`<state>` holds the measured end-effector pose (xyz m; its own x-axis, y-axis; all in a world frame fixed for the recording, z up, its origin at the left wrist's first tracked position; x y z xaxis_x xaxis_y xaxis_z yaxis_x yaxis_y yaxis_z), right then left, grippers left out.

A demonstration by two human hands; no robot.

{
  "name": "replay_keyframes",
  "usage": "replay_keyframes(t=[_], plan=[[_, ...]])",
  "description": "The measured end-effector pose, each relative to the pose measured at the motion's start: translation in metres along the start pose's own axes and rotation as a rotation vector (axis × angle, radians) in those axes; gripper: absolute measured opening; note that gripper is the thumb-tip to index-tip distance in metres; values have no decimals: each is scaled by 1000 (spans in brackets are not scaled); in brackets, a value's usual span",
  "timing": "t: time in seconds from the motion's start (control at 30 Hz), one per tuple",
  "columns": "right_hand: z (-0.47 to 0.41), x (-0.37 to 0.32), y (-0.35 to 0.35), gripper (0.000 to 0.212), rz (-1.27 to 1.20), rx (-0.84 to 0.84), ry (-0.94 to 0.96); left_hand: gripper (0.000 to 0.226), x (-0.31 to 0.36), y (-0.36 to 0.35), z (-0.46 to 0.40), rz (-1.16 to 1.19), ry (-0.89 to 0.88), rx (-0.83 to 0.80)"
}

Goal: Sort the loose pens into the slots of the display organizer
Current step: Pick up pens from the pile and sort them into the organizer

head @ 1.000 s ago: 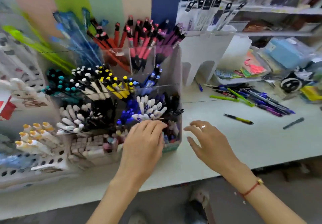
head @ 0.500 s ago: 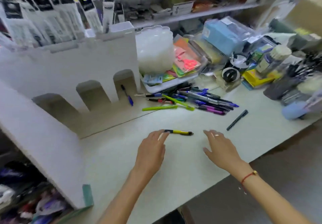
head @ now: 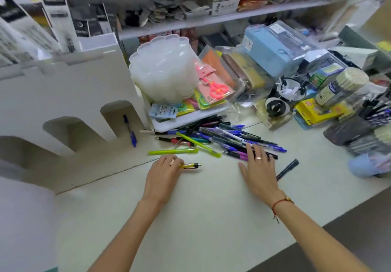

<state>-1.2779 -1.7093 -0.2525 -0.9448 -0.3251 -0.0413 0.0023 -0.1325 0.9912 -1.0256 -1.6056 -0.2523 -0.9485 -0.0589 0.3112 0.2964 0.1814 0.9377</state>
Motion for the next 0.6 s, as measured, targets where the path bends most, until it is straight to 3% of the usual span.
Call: replay_keyframes(t=[0.17, 0.43, 0.6], plan=[[-3, -1, 4, 50, -9, 101, 120, 59, -22, -8, -17, -97, 120, -108], [-6, -11, 6, 40, -27, -119, 101, 35, -13, -3, -22, -145, 63, -82], [-1, -18, 8, 35, -240, -254, 44, 46, -6, 5, -14, -240, -20, -140]])
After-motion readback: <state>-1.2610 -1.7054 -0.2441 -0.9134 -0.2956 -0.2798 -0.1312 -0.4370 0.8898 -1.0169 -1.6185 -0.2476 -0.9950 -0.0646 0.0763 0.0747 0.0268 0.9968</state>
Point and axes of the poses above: each hand's wrist, its own z-axis away from the middle knuckle, its own y-axis out of the back of the hand, x = y × z, the point moved 3 cm from there along -z, towards the middle knuckle, and after that the axes turned 1 degree about z, right-handed, at the moved point
